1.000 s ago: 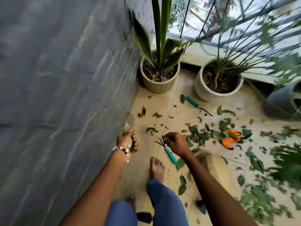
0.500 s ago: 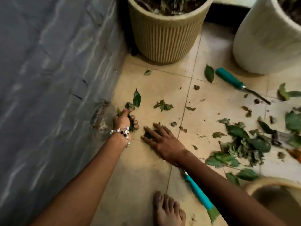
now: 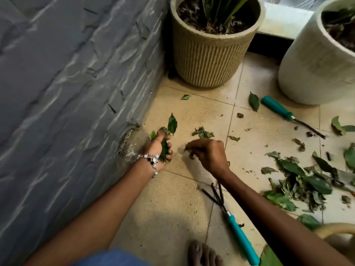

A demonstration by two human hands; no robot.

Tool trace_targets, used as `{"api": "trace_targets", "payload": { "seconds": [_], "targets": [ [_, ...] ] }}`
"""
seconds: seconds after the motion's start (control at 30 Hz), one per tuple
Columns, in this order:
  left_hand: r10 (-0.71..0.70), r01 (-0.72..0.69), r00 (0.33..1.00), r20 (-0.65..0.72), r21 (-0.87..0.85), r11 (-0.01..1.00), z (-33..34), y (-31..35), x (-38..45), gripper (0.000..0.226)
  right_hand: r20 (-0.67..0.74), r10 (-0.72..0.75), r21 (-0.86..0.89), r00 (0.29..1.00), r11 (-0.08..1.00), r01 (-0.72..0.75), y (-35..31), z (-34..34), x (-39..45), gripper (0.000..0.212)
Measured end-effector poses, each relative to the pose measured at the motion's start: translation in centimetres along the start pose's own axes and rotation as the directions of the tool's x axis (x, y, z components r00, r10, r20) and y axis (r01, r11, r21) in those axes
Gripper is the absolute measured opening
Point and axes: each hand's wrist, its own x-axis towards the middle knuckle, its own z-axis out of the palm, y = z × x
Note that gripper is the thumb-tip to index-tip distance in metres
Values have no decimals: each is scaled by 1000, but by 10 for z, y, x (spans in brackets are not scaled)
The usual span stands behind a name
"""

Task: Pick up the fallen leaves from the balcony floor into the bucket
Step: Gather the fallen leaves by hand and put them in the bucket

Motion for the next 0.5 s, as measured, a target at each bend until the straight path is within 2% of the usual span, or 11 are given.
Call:
{"api": "trace_targets", "payload": {
  "seconds": [0.07, 0.13, 0.23, 0.3, 0.37, 0.4, 0.43, 0.47, 0.5],
  "targets": [
    [-8, 6, 999, 31, 41, 999, 4, 0, -5, 48, -43, 78, 60, 996, 995, -76, -22, 8, 19, 20],
    [-20, 18, 998, 52, 42, 999, 9, 3, -9, 55, 6, 7, -29, 1000, 1000, -7, -36, 23, 29, 24],
    [-34, 34, 999, 23, 10, 999, 6, 11, -5, 62, 217, -210, -115, 953, 964, 238, -49, 39, 27, 35],
    [-18, 19, 1000, -21, 19, 1000, -3, 14, 3, 64, 374, -210, -107, 903, 958, 267, -49, 44, 27, 44],
    [17, -17, 997, -70, 8, 1000, -13, 14, 7, 59, 505, -93, -83, 858, 984, 155, -44, 45, 34, 46],
    [35, -36, 996, -79, -7, 999, -16, 15, 8, 54, 508, -46, 46, 860, 999, 26, -45, 43, 39, 42],
    [53, -55, 995, -81, -31, 998, -20, 16, 10, 49, 463, 6, 234, 886, 964, -129, -47, 42, 46, 35],
    [60, -65, 995, -76, -55, 996, -23, 18, 9, 46, 379, 82, 399, 922, 884, -243, -51, 40, 53, 29],
    [62, -67, 996, -66, -74, 995, -27, 20, 9, 43, 278, 164, 459, 946, 843, -281, -50, 42, 61, 23]
  ]
}}
